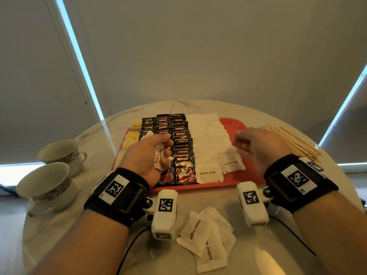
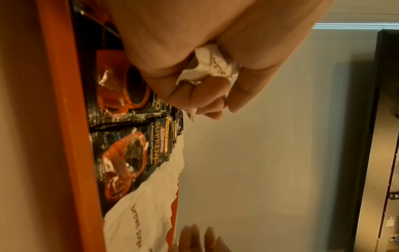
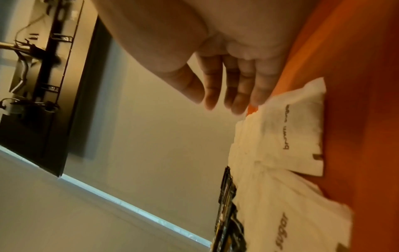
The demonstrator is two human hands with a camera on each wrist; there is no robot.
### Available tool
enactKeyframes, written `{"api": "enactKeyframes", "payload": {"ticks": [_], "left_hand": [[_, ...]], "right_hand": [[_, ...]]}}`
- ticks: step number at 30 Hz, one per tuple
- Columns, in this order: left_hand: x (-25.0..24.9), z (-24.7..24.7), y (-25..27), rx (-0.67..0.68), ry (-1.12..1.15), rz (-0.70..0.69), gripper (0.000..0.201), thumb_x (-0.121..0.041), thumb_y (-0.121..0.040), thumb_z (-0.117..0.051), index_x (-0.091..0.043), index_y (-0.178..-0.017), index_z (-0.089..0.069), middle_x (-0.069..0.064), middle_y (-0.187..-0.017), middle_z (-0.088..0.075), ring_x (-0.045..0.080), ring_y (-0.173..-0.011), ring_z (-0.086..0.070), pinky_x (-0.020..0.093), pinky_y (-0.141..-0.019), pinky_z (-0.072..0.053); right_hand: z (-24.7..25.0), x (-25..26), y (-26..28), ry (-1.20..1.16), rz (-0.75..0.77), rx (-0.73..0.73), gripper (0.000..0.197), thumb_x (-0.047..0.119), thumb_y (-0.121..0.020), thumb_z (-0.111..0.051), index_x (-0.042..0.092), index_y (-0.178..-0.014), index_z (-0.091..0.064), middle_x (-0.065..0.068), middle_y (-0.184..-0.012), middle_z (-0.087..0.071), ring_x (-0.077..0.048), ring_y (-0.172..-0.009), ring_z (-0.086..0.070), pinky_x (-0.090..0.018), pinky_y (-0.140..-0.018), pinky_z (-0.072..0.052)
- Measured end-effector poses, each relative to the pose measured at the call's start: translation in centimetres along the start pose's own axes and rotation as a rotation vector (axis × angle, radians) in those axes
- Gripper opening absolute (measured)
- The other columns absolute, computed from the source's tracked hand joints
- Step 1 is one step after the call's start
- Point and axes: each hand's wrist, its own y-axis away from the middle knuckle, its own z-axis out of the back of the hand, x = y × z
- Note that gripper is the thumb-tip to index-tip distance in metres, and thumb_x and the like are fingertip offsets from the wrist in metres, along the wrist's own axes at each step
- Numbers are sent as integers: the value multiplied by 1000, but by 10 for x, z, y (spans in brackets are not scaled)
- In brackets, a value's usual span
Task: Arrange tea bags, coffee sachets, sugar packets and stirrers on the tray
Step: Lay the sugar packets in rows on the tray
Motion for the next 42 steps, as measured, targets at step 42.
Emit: {"api": "enactKeyframes", "payload": {"ticks": [42], "left_hand": [[-2, -5, 5, 14, 9, 27, 2, -13, -98, -63, -12, -98, -61, 4, -79, -66, 10, -55, -54, 18, -39, -39]], "right_hand": [[5, 1, 2, 144, -17, -40, 16, 29, -90, -72, 18, -100, -67, -2, -97, -67, -18, -89, -63, -39, -84, -54]]}}
